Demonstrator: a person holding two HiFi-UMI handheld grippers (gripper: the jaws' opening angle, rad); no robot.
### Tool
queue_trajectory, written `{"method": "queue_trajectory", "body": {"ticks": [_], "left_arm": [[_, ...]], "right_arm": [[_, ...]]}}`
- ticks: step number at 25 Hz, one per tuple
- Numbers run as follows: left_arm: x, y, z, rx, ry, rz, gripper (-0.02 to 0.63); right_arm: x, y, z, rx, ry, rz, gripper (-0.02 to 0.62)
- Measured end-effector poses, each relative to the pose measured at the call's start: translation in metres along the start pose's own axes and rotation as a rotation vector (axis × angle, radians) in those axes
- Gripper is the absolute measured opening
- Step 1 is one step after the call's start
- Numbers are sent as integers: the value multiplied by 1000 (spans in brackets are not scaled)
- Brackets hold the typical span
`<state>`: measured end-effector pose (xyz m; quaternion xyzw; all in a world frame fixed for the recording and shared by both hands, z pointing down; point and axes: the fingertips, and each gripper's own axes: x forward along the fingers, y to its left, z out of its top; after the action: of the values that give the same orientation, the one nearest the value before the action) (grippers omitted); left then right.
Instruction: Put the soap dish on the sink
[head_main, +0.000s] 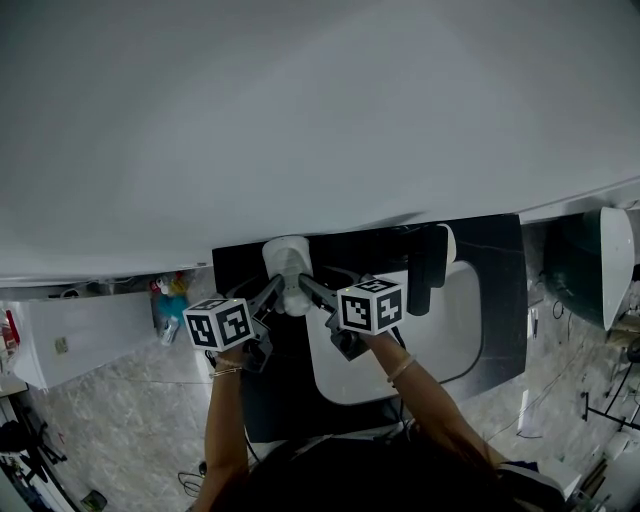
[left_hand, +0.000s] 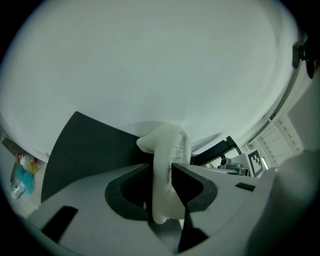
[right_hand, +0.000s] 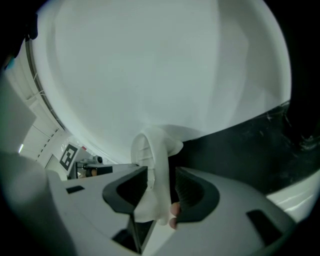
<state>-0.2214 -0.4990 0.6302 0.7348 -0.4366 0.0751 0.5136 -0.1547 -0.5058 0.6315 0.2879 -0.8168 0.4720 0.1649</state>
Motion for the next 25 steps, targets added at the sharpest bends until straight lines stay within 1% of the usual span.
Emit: {"method": "queue_trajectory", "body": {"ticks": [3, 6, 8, 11, 14, 17, 18, 19, 21, 22, 25], "left_arm": [[-9, 1, 2, -2, -15, 9, 123], [-28, -3, 10, 4, -57, 17, 123], [-44, -12, 20, 12, -120, 21, 123], [-74, -34, 37, 34, -245, 29, 121], [-105, -61, 43, 69, -335, 19, 121], [-137, -93, 43, 124, -420, 13, 120], [-148, -104, 41, 144, -452, 14, 101], [-159, -114, 39, 160, -484, 15, 64], [-180, -133, 31, 178, -534, 13, 14], [-190, -142, 26, 180, -551, 11, 3], [-216, -165, 6, 178, -590, 12, 3]], "right_arm": [[-7, 2, 6, -1, -12, 6, 167], [-21, 8, 16, -26, -34, -10, 167], [-34, 13, 25, -53, -57, -28, 166], [-57, 29, 39, -104, -112, -42, 158], [-82, 52, 47, -163, -166, -46, 108], [-111, 76, 47, -206, -202, -39, 68], [-120, 83, 46, -214, -214, -33, 62], [-130, 89, 44, -220, -225, -27, 57], [-149, 101, 39, -233, -248, -19, 49], [-158, 108, 35, -242, -258, -16, 46], [-187, 126, 25, -261, -289, -10, 38]]}}
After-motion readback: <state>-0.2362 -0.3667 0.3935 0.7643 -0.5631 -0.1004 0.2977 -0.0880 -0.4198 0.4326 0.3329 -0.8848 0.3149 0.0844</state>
